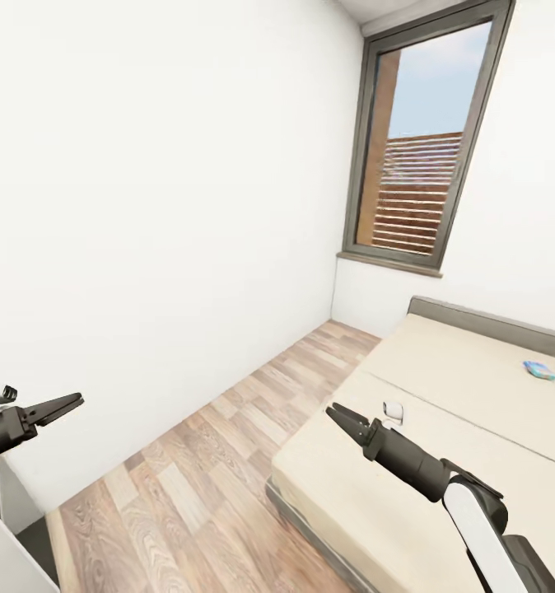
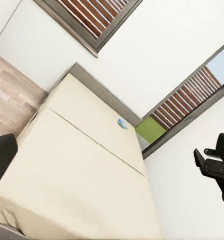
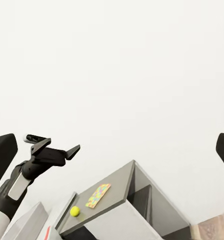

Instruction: Put all the toys in the child's room - the three board games (two on the bed and one on the table), the two jigsaw puzzles on the table, and the tennis ball on the table - inside the toy box on the table in the child's room.

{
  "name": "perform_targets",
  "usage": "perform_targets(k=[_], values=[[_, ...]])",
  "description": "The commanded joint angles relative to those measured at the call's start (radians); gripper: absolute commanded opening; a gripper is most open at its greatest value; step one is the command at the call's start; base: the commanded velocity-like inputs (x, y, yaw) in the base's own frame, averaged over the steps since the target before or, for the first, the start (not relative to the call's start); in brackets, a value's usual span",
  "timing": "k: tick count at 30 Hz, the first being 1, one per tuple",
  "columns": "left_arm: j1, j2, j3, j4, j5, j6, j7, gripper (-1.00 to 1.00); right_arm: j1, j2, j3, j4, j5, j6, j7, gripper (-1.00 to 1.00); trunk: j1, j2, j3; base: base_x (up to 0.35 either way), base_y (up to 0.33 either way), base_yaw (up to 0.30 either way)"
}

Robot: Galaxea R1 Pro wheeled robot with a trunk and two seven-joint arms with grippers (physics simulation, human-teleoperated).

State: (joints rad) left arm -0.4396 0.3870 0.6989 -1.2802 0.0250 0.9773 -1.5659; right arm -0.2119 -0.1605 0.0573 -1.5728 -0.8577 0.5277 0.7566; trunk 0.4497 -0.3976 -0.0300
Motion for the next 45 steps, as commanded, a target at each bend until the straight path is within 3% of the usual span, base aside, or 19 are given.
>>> perform_targets(k=[1, 15, 45], values=[[-0.001, 0.0, 0.001, -0.001, -0.002, 0.011, -0.005, 1.0, -0.001, -0.001, 0.001, 0.0, -0.01, 0.008, -0.002, 1.0, 0.0, -0.002, -0.002, -0.201, -0.212, -0.279], [-0.001, 0.0, 0.001, -0.001, -0.002, 0.011, -0.005, 1.0, -0.001, 0.001, -0.055, 0.009, -0.014, 0.017, 0.002, 1.0, 0.0, -0.002, 0.003, -0.18, -0.202, -0.279], [-0.001, 0.0, 0.001, -0.001, -0.002, 0.011, -0.005, 1.0, -0.001, 0.002, -0.064, 0.034, -0.017, 0.019, -0.003, 1.0, 0.0, -0.002, 0.013, -0.007, -0.011, -0.279]])
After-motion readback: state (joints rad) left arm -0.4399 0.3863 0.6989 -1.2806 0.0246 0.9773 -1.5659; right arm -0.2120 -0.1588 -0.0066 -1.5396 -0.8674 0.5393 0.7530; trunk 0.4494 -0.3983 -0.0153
